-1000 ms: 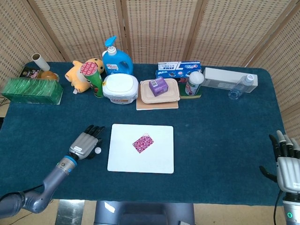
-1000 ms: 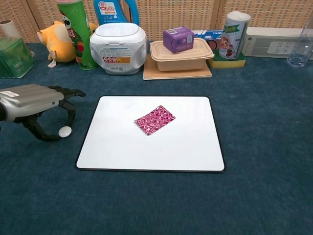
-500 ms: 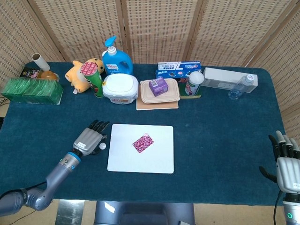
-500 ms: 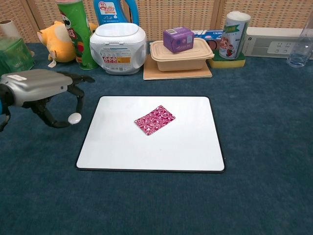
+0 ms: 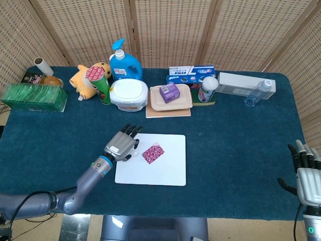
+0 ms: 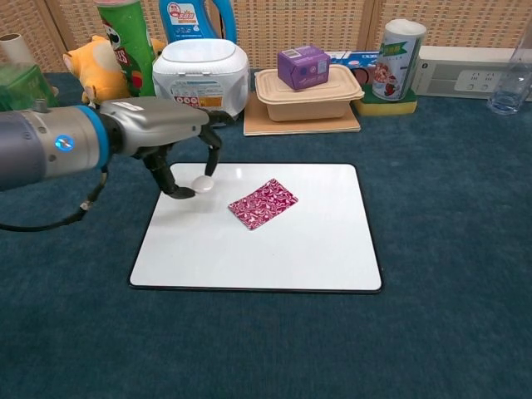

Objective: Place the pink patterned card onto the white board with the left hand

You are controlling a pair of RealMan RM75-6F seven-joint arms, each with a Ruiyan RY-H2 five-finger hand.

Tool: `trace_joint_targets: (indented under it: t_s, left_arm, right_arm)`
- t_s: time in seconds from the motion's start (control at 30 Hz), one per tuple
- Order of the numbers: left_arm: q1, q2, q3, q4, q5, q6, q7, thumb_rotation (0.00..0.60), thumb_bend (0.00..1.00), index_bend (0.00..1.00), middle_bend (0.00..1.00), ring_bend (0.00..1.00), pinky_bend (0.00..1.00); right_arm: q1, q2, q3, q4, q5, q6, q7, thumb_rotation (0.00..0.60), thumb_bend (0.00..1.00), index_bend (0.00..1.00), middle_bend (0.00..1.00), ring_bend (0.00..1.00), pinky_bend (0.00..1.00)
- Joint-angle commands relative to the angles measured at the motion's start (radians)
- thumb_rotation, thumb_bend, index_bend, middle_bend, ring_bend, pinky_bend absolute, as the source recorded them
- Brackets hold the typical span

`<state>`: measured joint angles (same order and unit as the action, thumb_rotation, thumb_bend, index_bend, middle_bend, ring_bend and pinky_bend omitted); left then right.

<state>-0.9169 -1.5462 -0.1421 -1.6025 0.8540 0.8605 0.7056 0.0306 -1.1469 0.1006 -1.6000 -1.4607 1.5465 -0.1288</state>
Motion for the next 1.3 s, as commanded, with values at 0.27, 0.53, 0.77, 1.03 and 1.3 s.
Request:
trace_joint_targets:
  t_s: [0.27, 0.53, 0.77, 1.03, 1.3]
  left_arm:
    - [-0.13, -0.124, -0.022, 0.1, -0.171, -0.007, 0.093, 0.6, 0.27, 0.48, 0.0, 0.0, 0.0]
    - [-0.176, -0.157, -0.027, 0.143, -0.228, -0.017, 0.093, 0.6, 0.25, 0.48, 0.0, 0.0, 0.0]
    - [-0.209, -0.167, -0.019, 0.154, -0.277, -0.021, 0.097, 0.6, 0.19, 0.12, 0.0, 0.0, 0.0]
    - [-0.186, -0.11, 0.007, 0.075, -0.218, 0.028, 0.061, 0.6, 0.17, 0.0, 0.0, 0.0, 0.0]
    - [-0.064, 0.072, 0.119, -0.172, -0.034, 0.199, 0.04, 0.6, 0.1, 0.0, 0.0, 0.0, 0.0]
  right_arm:
    - [0.0, 0.014, 0.009, -0.003, 0.017, -0.006, 0.027, 0.6, 0.21, 0.03, 0.0, 0.0, 0.0]
    - [0.002, 0.02, 0.011, -0.003, 0.023, -0.012, 0.037, 0.6, 0.21, 0.03, 0.0, 0.0, 0.0]
    - [0.0, 0.022, 0.012, -0.004, 0.022, -0.008, 0.042, 0.6, 0.21, 0.03, 0.0, 0.0, 0.0]
    - [-0.002, 0.025, 0.01, -0.007, 0.016, -0.002, 0.045, 0.6, 0.21, 0.03, 0.0, 0.0, 0.0]
    - [-0.005, 0.023, 0.002, -0.013, -0.004, 0.008, 0.036, 0.6, 0.21, 0.03, 0.0, 0.0, 0.0]
